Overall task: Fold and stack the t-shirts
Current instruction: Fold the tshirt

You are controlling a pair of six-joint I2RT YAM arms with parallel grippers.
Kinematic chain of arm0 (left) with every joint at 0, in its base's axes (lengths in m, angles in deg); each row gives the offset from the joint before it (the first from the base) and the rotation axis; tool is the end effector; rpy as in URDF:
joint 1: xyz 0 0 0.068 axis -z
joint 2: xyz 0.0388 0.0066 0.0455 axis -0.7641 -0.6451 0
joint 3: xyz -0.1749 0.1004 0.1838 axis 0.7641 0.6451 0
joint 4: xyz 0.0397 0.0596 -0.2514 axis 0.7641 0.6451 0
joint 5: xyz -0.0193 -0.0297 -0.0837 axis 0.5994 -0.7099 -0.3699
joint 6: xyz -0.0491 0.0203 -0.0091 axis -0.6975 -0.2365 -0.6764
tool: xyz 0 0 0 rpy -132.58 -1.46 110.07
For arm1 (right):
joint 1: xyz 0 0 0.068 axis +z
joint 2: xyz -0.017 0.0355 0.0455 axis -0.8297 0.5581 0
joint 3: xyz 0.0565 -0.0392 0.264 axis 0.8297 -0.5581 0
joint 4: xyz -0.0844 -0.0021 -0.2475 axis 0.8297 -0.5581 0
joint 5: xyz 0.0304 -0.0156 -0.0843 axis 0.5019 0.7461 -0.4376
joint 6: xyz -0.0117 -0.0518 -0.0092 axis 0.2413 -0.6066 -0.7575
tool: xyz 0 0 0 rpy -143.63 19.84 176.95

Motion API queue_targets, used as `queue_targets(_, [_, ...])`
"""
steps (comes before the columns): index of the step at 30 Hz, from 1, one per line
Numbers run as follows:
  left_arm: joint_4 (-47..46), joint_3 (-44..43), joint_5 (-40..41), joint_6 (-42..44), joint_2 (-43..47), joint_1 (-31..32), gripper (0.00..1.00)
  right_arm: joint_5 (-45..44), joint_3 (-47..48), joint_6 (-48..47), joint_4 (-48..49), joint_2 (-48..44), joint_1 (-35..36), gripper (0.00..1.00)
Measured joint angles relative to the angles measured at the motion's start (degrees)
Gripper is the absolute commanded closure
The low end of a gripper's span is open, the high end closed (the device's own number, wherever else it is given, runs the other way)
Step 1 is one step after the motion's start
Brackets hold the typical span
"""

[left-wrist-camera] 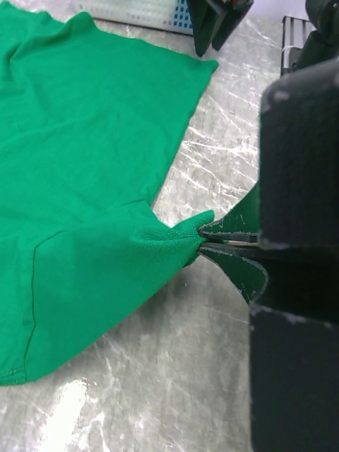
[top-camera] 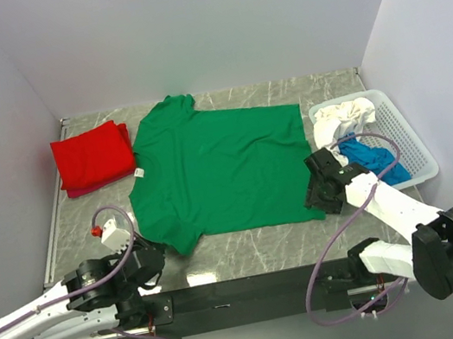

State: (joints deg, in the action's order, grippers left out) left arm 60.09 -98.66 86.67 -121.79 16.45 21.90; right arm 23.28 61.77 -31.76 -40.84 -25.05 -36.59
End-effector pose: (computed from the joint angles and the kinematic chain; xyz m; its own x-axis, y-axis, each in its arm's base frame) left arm 0.0473 -0.0656 0.2413 -0.5540 -0.6351 -0.5382 -0.2977 0.7549 -0.5844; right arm 0.1802 0.0577 0.1872 -0.8458 0.3964 -0.3571 0.3818 0.9172 0.1138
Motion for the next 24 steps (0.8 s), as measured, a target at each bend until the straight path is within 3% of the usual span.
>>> queue_targets(13, [-1.6, 0.2, 0.0, 2.1, 1.7, 0.0, 0.99, 1.9, -4.4, 2.1, 0.7, 0.2, -3.8, 0.46])
queue_targets(24, [-1.6, 0.2, 0.0, 2.4, 2.1, 0.0, 0.99, 0.5, -5.0, 2.5, 3.9, 2.0, -4.0, 0.69])
